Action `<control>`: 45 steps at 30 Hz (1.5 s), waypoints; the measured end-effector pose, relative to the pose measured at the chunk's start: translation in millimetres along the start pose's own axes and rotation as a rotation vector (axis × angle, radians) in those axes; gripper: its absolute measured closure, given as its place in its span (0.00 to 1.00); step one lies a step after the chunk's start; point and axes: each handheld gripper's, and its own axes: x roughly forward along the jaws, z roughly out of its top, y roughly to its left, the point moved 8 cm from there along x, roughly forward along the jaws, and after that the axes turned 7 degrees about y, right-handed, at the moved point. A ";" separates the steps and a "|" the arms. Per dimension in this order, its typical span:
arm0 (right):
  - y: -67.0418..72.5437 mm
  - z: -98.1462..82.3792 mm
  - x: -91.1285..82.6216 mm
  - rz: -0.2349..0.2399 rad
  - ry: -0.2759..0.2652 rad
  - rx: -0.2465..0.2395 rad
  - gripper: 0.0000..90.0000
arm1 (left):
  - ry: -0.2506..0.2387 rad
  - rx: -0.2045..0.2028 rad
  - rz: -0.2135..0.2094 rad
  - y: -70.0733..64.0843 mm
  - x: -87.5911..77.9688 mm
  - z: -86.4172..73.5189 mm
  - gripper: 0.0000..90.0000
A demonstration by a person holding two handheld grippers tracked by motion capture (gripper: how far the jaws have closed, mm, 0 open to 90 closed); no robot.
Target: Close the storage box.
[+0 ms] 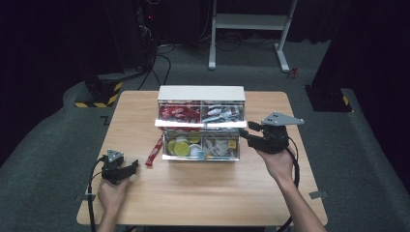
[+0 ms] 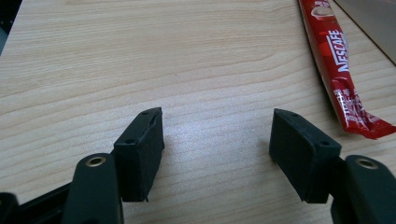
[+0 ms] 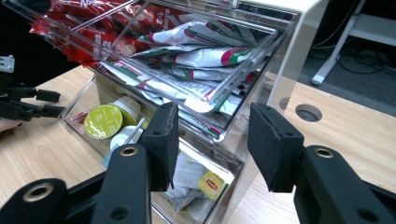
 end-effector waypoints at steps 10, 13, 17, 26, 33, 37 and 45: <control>-13.4 -18.6 -15.9 -0.011 -0.042 0.037 0.57 | 0.000 0.001 0.000 0.0 0.0 0.0 0.39; -15.7 -25.8 -19.5 -0.016 -0.049 0.046 0.57 | 0.000 0.001 0.001 0.0 0.0 0.0 0.39; -20.4 -34.4 -23.4 -0.020 -0.057 0.070 0.57 | -0.001 0.001 0.001 0.0 0.0 0.0 0.39; -25.9 -52.8 -25.1 -0.032 -0.077 0.101 0.58 | 0.000 0.001 0.001 0.0 0.0 0.0 0.39; -26.3 -70.2 -20.9 -0.043 -0.081 0.120 0.59 | -0.002 -0.002 0.005 -0.3 -0.4 -0.5 0.39; -26.1 -79.8 -17.0 -0.041 -0.071 0.139 0.59 | -0.002 -0.008 0.014 -1.3 -1.4 -1.6 0.40; -30.2 -114.7 8.4 -0.046 -0.027 0.191 0.54 | -0.003 -0.008 0.015 -1.3 -1.3 -1.5 0.40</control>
